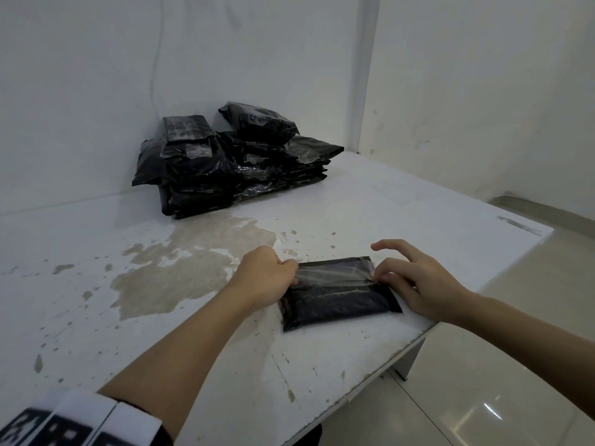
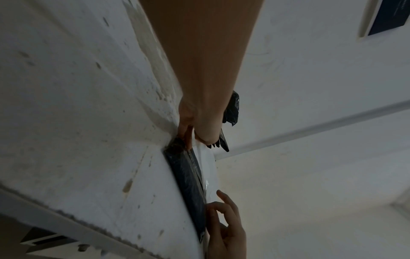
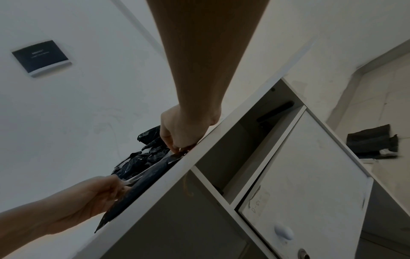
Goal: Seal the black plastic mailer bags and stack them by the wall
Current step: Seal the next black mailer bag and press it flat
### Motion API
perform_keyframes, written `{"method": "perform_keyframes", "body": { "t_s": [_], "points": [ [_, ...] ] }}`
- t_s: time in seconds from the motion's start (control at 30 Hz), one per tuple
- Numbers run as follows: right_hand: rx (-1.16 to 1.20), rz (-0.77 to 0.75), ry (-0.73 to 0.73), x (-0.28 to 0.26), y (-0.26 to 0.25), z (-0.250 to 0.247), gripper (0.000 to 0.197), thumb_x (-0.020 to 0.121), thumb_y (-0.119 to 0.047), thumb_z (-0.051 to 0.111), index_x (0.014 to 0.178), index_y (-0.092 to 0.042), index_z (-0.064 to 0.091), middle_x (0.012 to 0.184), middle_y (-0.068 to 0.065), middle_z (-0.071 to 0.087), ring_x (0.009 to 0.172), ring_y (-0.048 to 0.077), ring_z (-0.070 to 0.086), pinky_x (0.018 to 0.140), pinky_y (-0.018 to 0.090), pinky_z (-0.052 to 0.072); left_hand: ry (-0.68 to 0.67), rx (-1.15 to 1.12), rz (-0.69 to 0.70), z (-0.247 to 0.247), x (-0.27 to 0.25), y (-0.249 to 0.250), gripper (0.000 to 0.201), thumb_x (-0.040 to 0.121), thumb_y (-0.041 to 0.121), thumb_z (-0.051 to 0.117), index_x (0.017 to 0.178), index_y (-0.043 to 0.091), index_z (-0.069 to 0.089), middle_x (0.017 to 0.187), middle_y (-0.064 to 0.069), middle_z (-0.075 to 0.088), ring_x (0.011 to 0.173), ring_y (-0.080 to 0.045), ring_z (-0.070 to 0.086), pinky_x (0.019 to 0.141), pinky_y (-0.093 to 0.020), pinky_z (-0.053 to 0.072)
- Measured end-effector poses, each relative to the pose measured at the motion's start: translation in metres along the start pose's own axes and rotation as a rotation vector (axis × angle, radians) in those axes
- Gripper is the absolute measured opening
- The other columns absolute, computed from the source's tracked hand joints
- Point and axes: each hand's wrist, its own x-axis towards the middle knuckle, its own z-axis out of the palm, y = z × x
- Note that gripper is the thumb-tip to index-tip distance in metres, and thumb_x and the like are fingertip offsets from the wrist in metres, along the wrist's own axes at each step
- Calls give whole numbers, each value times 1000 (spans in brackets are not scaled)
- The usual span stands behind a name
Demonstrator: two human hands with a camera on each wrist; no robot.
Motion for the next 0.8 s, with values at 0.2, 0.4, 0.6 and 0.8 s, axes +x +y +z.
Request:
{"method": "perform_keyframes", "body": {
  "t_s": [0.2, 0.4, 0.6, 0.8],
  "points": [
    [-50, 16, -64, 6, -8, -8, 18, 92, -25, 49, 87, -30, 66, 132, 3, 49, 53, 8, 57, 60, 24, 49, 15, 43, 58, 4, 4, -6, 46, 94, 15, 45, 51, 13, 28, 62, -13, 48, 76, -22, 59, 63, -33, 40],
    [-141, -82, -147, 4, -12, -19, 34, 94, -37, 43, 88, -25, 74, 121, -1, 61, 49, 4, 53, 55, 7, 35, 60, 44, 79, 4, 3, -7, 51, 97, 17, 45, 48, 12, 29, 65, -16, 62, 86, -28, 71, 59, -29, 44],
    [-118, -93, -205, 1, -15, -17, 54, 101, -45, 26, 95, -19, 72, 123, -7, 64, 83, 11, 69, 63, 20, 55, 105, 15, 78, 4, -6, -4, 59, 99, 18, 46, 44, 11, 30, 36, 5, 53, 77, -10, 71, 63, -26, 53],
    [-199, 68, -336, 1, -17, -22, 40, 101, -33, 38, 139, -24, 47, 122, -17, 63, 104, 3, 56, 77, -3, 32, 247, -17, 113, 11, -8, -12, 56, 97, 20, 53, 44, 5, 38, 47, -15, 50, 53, -32, 56, 81, -16, 48]
  ]
}}
